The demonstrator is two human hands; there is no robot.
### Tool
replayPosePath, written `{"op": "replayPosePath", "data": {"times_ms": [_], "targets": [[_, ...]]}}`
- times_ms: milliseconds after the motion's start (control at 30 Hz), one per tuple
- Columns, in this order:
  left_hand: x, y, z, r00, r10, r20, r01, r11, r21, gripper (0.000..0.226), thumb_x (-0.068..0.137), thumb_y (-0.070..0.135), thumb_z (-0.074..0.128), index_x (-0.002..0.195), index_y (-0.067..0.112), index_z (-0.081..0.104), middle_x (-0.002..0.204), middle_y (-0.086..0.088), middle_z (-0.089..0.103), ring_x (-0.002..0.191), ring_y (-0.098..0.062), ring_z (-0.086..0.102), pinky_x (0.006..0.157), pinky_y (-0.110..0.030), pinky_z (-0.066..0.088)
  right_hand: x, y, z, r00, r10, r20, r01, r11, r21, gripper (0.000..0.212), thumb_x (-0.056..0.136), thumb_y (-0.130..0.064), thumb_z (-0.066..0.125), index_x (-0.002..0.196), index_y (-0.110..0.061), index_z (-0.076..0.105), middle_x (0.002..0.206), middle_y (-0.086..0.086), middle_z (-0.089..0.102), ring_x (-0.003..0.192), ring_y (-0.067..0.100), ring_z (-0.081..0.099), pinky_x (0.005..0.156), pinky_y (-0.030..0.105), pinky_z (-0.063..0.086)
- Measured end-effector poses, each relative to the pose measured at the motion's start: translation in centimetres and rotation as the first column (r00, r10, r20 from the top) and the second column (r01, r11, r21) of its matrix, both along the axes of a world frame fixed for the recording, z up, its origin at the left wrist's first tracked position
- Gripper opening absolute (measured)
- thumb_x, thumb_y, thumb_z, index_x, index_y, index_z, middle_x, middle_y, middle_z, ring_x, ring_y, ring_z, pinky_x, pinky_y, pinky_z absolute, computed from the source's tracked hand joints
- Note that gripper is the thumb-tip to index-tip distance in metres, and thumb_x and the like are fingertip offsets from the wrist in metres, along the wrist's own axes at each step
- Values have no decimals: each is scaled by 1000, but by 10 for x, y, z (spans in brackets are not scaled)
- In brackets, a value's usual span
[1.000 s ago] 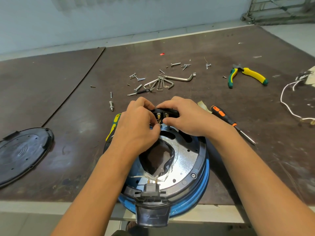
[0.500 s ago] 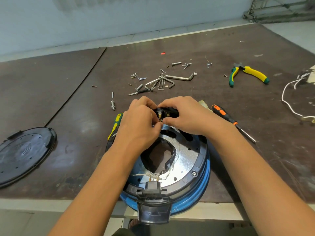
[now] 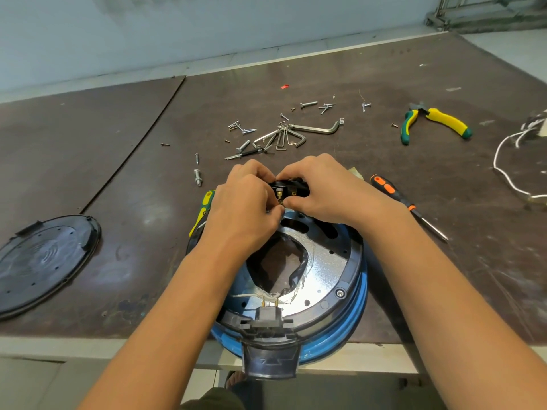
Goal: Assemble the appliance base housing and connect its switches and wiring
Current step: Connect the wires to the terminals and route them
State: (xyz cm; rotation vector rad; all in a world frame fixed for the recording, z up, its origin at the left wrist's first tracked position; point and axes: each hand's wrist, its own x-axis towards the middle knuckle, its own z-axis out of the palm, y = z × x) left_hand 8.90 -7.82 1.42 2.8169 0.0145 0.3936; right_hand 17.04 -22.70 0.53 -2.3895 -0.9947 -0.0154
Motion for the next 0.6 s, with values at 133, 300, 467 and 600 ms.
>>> {"op": "replayPosePath", "data": {"times_ms": [133,300,467,600], "targets": [[0,0,0,1000,-5,-11,5,1000,-2,10,80,28,78,76,19,77,115,9,56,110,-13,46,87,-46,49,-1,0,1,1000,-1,28,2,1000,-25,37,86,-35,74,123,-29,68,111,0,70,99,22,64,83,43,55],[1,2,0,1000,-12,-4,12,1000,-8,10,80,27,78,75,18,77,114,8,56,109,-14,47,86,-46,49,-3,0,1,999,-10,50,12,999,-35,36,85,-38,72,120,-30,69,105,-2,70,94,21,65,78,40,56],[2,2,-1,1000,-16,-13,16,1000,1,10,81,24,77,75,16,77,113,7,56,109,-14,47,87,-46,49,-3,1,-1,996,-40,73,44,998,-46,33,83,-39,71,115,-32,70,98,-3,71,91,21,65,68,32,49],[4,2,-2,1000,-18,-10,18,1000,9,11,81,22,76,75,12,77,112,5,56,109,-16,47,86,-45,49,-6,1,1,990,-73,121,80,995,-56,29,84,-40,70,112,-36,70,96,-4,69,91,22,64,55,26,32]]}}
